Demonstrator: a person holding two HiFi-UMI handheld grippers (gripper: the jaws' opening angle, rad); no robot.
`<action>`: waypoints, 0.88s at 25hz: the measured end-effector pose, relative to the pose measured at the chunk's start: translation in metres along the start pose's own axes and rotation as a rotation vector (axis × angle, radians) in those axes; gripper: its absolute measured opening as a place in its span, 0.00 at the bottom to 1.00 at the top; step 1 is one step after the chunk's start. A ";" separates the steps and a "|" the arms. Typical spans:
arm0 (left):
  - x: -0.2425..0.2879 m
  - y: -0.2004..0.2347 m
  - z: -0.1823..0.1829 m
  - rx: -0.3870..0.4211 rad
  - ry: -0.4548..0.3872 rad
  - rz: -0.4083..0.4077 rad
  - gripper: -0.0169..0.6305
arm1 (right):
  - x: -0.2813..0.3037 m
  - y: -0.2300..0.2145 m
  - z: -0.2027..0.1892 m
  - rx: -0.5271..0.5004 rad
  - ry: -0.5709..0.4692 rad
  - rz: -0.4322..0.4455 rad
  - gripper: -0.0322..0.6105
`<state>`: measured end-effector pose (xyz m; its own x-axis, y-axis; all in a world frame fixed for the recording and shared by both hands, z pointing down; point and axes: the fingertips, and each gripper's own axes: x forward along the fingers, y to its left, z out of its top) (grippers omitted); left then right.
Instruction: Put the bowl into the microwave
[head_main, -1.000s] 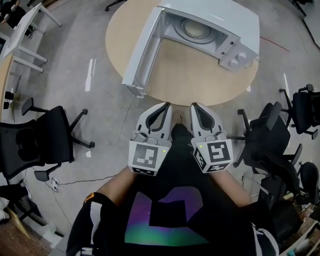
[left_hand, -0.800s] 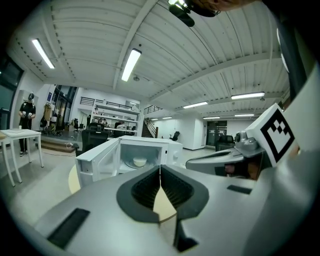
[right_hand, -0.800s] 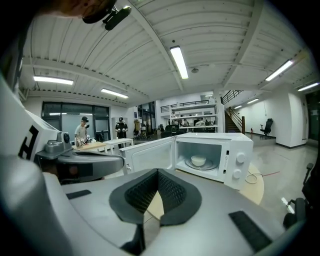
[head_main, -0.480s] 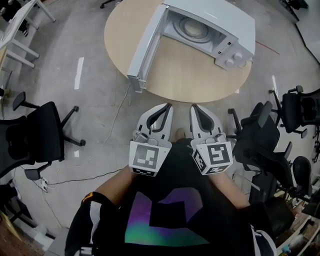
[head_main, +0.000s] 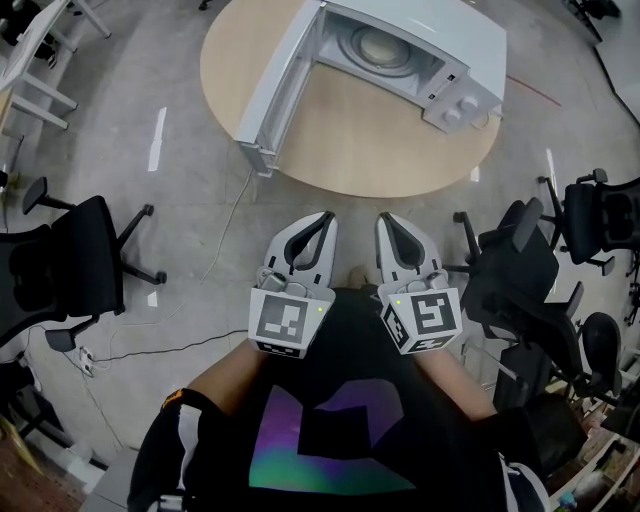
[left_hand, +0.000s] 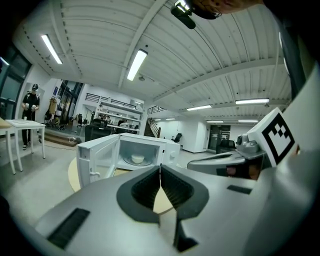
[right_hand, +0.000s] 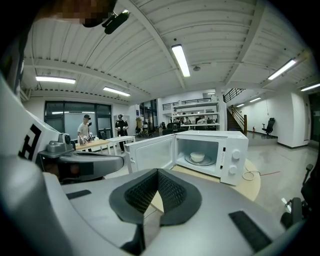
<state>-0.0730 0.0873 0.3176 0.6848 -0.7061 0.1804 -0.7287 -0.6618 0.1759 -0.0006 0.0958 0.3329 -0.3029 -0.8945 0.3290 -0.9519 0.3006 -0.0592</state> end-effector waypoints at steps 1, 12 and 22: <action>0.002 -0.005 -0.001 0.004 -0.005 -0.001 0.11 | -0.003 -0.005 -0.003 0.006 0.001 -0.003 0.08; 0.025 -0.072 -0.024 0.030 0.092 0.025 0.11 | -0.045 -0.057 -0.031 0.055 0.001 0.028 0.08; 0.041 -0.136 -0.036 0.081 0.133 0.072 0.10 | -0.089 -0.094 -0.042 0.034 -0.017 0.103 0.08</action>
<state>0.0547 0.1576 0.3358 0.6211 -0.7165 0.3175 -0.7705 -0.6323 0.0806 0.1174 0.1608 0.3492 -0.3996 -0.8649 0.3037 -0.9166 0.3800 -0.1238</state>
